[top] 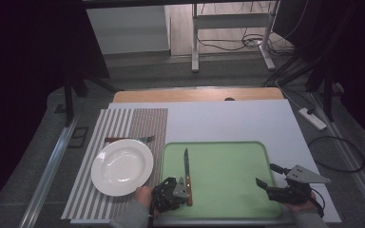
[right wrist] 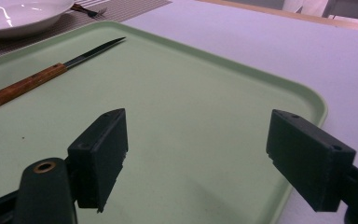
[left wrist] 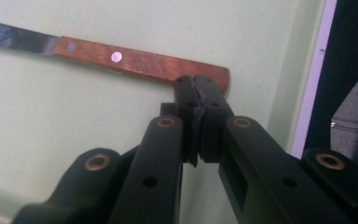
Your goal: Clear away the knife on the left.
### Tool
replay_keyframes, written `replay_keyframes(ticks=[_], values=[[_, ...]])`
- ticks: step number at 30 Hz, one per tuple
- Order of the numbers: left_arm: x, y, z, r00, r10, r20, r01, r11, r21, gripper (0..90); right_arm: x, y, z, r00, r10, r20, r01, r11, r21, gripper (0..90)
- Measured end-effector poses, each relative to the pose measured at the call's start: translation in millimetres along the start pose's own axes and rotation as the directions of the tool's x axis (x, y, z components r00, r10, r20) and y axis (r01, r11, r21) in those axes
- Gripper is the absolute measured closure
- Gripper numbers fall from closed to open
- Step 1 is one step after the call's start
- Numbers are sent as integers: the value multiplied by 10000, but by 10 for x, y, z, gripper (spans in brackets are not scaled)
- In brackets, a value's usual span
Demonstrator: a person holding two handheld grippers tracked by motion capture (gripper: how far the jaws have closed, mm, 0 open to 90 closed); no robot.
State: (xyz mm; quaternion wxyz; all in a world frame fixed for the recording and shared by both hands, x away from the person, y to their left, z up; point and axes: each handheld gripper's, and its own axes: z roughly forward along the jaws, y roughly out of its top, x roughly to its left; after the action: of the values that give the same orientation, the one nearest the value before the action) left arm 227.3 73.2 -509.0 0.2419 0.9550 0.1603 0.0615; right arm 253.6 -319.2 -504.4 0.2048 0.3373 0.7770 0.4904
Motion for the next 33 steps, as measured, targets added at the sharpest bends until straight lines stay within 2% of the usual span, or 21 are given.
replay_keyframes(ticks=[14,17,20,23,24,27,31,32,33], values=[[31,-36,-50,9997,-162,-200,158,9997,-179,878,-1,0,-2,10000,10,-1,-10,10000,-11,211],[63,-103,-124,9973,-562,-482,526,9959,-731,840,-2,0,-3,10000,22,3,-22,10000,-28,212],[100,-184,-210,9934,-986,-578,890,9848,-1493,751,-2,0,-5,10000,17,-5,-17,10000,-30,211],[124,-262,-287,9898,-1314,-555,1167,9698,-2140,617,-4,0,-5,10000,22,-10,-22,10000,-38,211],[125,-290,-302,9874,-1494,-513,1332,9619,-2389,573,-4,0,-4,10000,19,-9,-19,10000,-35,211],[139,-375,-343,9820,-1822,-491,1616,9463,-2799,476,-5,0,0,10000,1,-21,-1,10000,-5,211],[164,-467,-390,9727,-2259,-526,1953,9200,-3399,350,-8,1,14,10000,10,-20,-9,10000,32,211],[164,-467,-390,9727,-2259,-526,1953,9200,-3399,327,-8,1,14,10000,10,-20,-9,10000,32,211],[189,-510,-406,9671,-2496,-499,2164,9095,-3550,298,-14,1,23,10000,15,-20,-14,10000,65,211]])
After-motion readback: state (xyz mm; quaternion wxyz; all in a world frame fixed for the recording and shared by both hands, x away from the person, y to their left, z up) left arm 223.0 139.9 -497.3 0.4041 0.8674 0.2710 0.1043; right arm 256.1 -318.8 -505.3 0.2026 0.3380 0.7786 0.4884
